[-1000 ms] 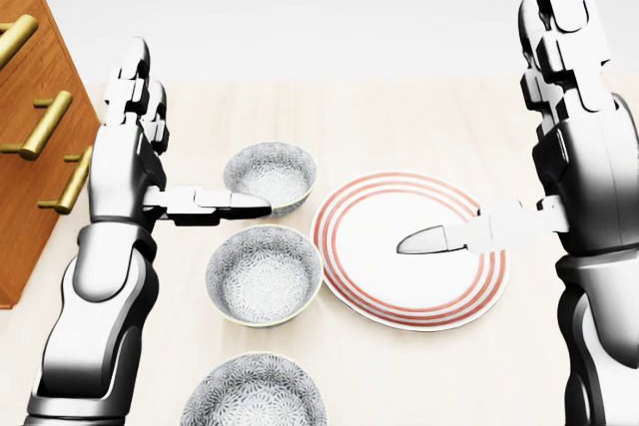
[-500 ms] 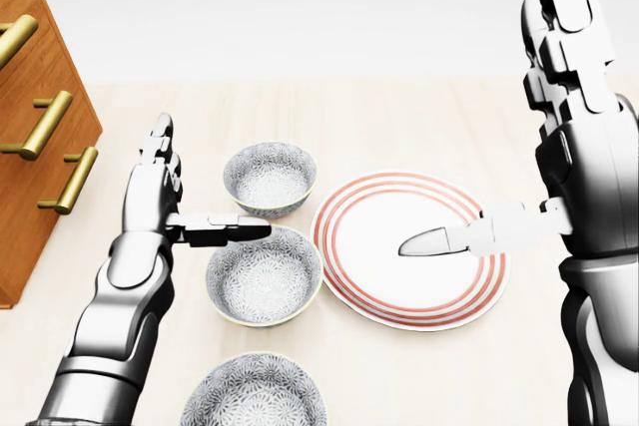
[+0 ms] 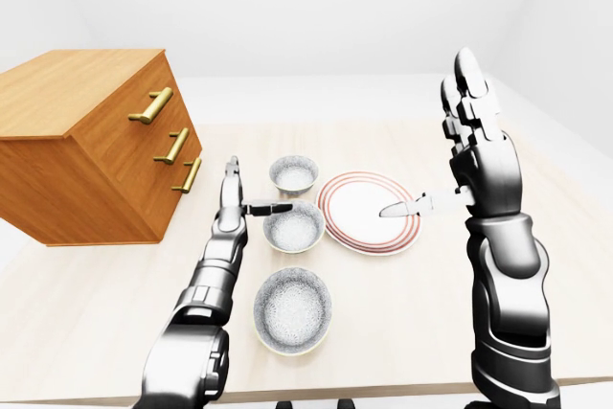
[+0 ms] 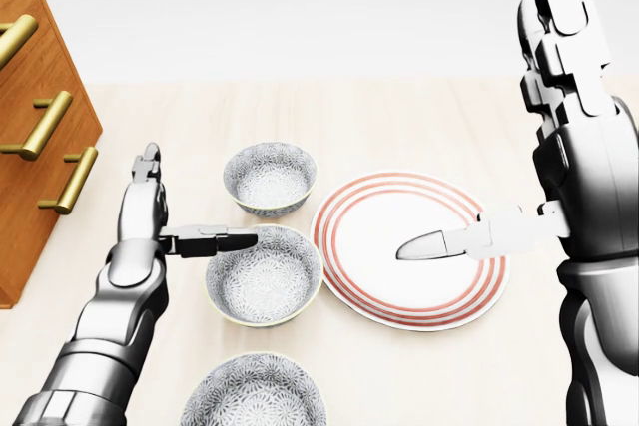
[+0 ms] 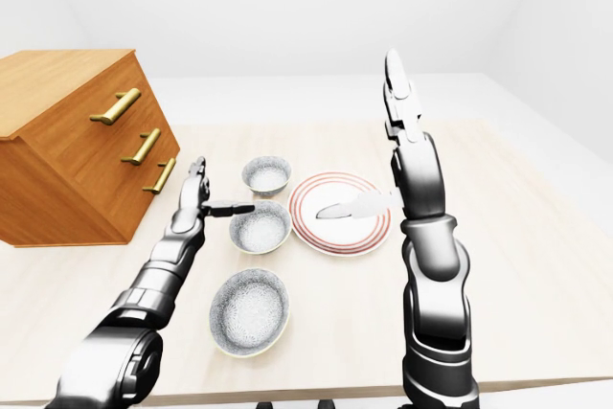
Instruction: Put the bowl in the middle on the plate.
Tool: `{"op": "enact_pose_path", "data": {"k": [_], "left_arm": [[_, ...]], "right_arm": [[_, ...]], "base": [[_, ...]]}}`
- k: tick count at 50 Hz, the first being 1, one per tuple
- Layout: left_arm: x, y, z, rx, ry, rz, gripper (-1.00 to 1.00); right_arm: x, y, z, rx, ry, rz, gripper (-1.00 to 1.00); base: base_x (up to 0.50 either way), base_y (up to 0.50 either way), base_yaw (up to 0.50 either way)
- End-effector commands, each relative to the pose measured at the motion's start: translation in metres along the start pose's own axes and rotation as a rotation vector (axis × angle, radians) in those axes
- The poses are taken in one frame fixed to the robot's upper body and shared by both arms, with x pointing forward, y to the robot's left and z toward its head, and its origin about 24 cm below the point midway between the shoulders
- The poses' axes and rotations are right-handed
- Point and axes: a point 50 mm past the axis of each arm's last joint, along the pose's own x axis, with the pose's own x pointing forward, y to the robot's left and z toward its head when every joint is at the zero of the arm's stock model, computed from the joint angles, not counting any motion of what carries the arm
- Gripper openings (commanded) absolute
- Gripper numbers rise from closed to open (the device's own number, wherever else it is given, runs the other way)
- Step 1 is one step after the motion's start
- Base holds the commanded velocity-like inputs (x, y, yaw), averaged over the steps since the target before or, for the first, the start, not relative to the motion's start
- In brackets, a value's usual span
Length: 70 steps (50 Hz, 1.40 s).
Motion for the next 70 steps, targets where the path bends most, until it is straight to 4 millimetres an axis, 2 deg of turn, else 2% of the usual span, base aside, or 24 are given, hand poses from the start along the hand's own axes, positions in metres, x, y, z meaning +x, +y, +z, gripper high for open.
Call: {"op": "enact_pose_path", "data": {"k": [1, 11, 26, 54, 70], "left_arm": [[0.003, -0.003, -0.016, 0.018, 0.068, -0.008, 1.0], [-0.001, -0.011, -0.034, 0.037, 0.14, -0.038, 1.0], [-0.004, -0.015, -0.045, 0.052, 0.178, -0.024, 1.0], [-0.004, -0.028, -0.045, 0.031, 0.241, 0.038, 1.0], [-0.01, -0.036, -0.057, 0.046, 0.3, 0.011, 1.0]], "right_arm": [[-0.001, 0.0, -0.001, 0.001, 0.005, 0.0, 1.0], [-0.002, 0.001, -0.002, 0.005, 0.011, 0.002, 1.0], [-0.003, 0.001, -0.003, 0.007, 0.016, 0.001, 1.0], [-0.003, 0.003, 0.002, 0.003, -0.003, 0.008, 1.0], [-0.005, 0.003, 0.001, 0.004, 0.003, 0.006, 1.0]], "base": [[0.0, 0.0, 0.0], [0.0, 0.0, 0.0], [0.0, 0.0, 0.0], [0.0, 0.0, 0.0], [0.0, 0.0, 0.0]]}}
